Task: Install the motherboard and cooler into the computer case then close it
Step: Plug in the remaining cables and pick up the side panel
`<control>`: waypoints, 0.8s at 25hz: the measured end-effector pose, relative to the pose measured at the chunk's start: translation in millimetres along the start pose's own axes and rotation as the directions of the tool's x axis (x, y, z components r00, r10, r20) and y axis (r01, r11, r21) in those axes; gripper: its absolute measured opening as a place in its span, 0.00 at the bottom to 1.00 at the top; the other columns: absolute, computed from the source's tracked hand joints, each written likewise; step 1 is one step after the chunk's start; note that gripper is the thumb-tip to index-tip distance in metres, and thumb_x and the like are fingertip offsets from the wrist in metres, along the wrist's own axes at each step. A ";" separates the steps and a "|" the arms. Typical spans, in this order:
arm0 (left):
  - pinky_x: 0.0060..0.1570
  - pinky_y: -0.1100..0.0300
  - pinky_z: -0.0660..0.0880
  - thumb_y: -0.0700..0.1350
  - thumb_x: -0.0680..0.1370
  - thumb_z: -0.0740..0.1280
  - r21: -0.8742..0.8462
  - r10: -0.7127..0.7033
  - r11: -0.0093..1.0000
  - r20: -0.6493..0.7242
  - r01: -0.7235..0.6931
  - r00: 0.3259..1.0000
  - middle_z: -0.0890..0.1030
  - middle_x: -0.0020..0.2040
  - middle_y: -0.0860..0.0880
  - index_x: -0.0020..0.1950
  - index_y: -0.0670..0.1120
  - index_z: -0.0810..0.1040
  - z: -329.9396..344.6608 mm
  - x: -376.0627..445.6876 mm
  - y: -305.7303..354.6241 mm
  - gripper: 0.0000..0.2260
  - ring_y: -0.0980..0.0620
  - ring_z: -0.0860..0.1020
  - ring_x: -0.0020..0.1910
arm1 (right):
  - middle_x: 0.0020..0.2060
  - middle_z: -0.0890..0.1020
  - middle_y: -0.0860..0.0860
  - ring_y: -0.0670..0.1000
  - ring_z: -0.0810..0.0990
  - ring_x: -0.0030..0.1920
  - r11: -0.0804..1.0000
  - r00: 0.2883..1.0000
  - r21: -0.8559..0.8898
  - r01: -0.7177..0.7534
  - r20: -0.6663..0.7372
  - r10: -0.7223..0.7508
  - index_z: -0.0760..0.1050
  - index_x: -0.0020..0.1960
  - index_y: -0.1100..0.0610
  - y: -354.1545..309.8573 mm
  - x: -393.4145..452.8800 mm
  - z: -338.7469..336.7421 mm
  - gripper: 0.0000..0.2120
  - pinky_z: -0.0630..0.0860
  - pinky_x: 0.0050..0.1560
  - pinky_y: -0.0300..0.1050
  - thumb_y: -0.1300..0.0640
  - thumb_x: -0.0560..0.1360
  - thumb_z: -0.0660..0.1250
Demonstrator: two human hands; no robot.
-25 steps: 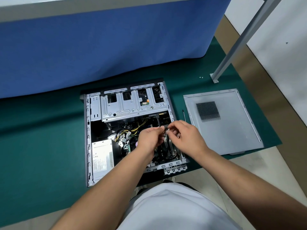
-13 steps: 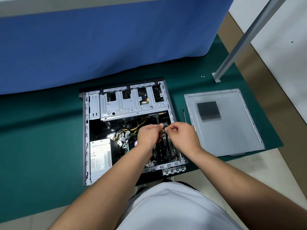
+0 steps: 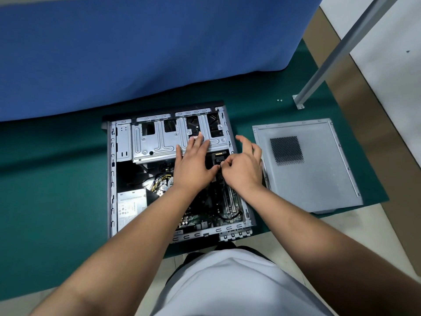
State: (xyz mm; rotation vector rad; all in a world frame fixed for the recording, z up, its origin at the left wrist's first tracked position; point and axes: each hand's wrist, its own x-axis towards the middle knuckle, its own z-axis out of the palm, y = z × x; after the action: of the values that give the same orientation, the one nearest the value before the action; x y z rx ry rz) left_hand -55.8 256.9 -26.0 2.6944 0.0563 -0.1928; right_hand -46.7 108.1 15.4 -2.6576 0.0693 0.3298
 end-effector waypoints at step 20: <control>0.79 0.36 0.42 0.61 0.80 0.64 0.042 -0.113 0.993 -0.029 0.114 0.993 0.60 0.83 0.50 0.76 0.50 0.70 1.2 5.5 14.5 0.27 0.49 0.54 0.83 | 0.77 0.61 0.43 0.53 0.62 0.72 0.996 0.998 -0.087 0.021 -0.053 -0.026 0.85 0.47 0.54 -4.2 3.3 12.3 0.09 0.71 0.66 0.54 0.51 0.78 0.67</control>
State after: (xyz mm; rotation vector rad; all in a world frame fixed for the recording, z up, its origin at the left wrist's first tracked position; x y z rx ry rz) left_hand -49.6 243.3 -21.7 2.7392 0.2168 -0.1945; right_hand -45.8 117.4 5.7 -2.7510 0.0414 0.2580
